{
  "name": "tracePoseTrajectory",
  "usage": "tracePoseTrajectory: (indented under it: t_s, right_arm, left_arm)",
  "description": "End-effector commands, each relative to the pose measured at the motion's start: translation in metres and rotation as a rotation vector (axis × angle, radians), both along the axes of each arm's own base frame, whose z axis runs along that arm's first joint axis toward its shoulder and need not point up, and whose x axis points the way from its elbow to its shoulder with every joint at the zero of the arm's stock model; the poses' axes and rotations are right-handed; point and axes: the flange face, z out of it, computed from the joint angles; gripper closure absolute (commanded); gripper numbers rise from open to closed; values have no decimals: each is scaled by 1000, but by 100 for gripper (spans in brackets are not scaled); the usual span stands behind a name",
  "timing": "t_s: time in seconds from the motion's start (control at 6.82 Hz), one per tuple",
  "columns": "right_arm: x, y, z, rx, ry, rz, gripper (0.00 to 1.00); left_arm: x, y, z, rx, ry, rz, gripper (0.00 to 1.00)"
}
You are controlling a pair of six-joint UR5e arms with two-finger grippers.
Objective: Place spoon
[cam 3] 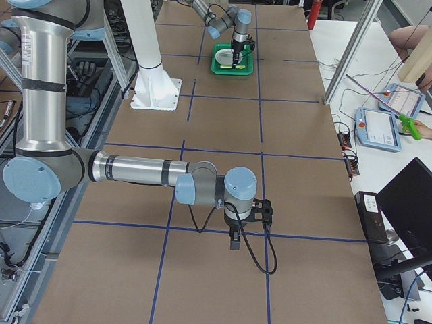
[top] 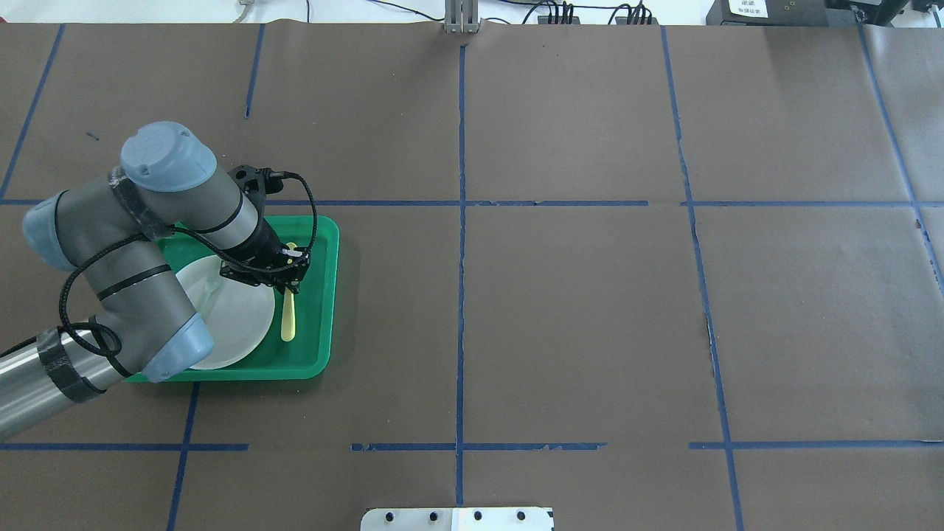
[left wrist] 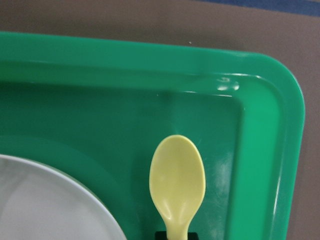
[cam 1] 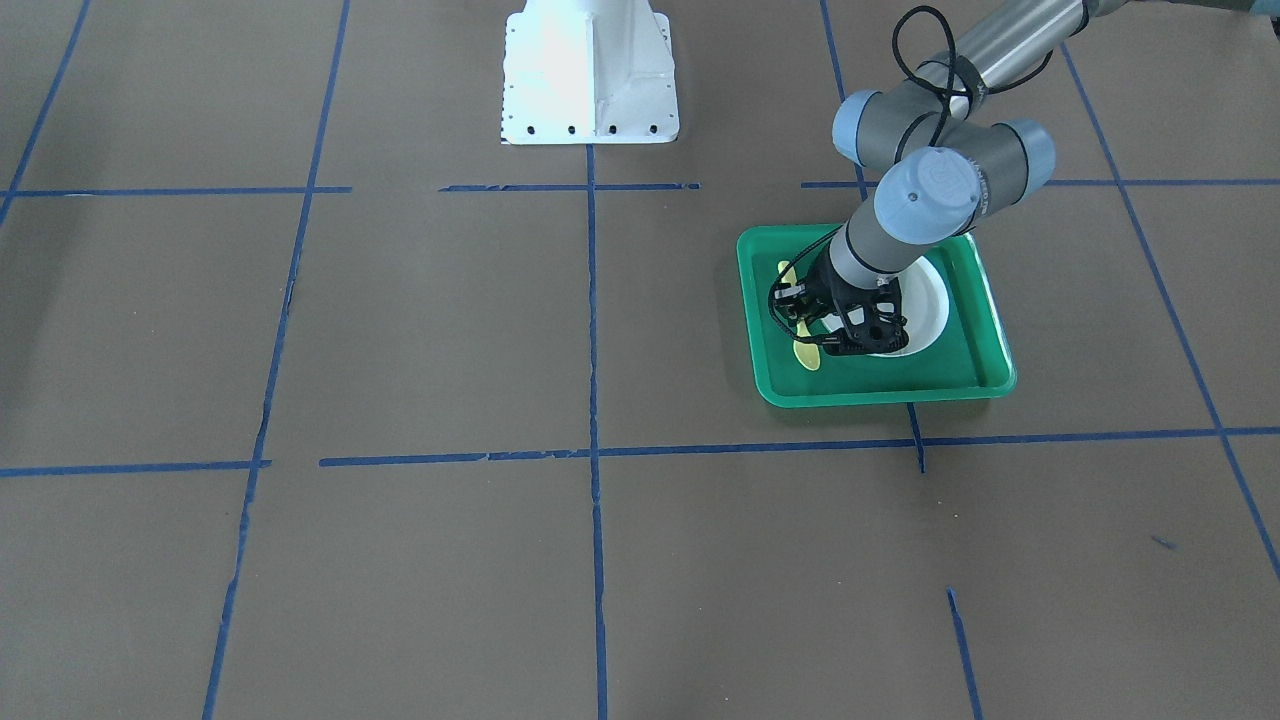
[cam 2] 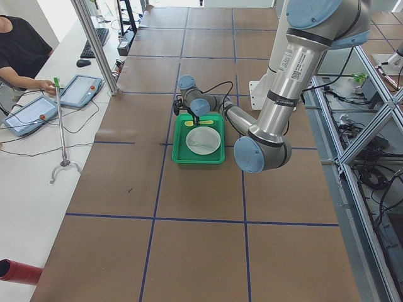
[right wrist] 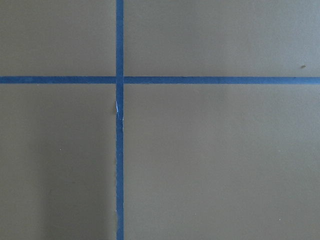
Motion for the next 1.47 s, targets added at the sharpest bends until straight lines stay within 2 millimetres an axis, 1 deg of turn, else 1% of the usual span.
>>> tracePoseTrajectory:
  t_s: [0.0,0.15,0.29,0.44,0.59,0.73,0.88,1.03,1.17,1.32]
  right_arm:
    - [0,0,0,-1,1,0,0]
    - [0,0,0,-1,0,0,0]
    - [0,0,0,-1,0,0,0]
    - [0,0,1,-2,1,0,0]
    - [0,0,1,-2,0,0,0]
    - [0,0,0,1,0,0,0]
    - [0,0,0,1,0,0,0]
    - [0,0,0,1,0,0,0]
    - [0,0,0,-1,0,0,0]
    - [0,0,0,-1,0,0,0]
  left_arm:
    - [3,0,1,5,0,7,73]
    - [2,-1,-1,21,13,7,42]
    - [-2,-3,-2,26,21,0,33]
    - [-18,-16,-7,32,27,-31,31]
    - [-46,-35,-18,49,45,-81,31]
    - [-96,-66,-27,65,59,-163,31]
    - [-160,-93,-33,160,69,-190,31]
    - [-210,-101,-6,168,86,-136,31]
    - [-267,-112,17,226,80,-128,31]
    - [-303,-112,48,258,33,-87,30]
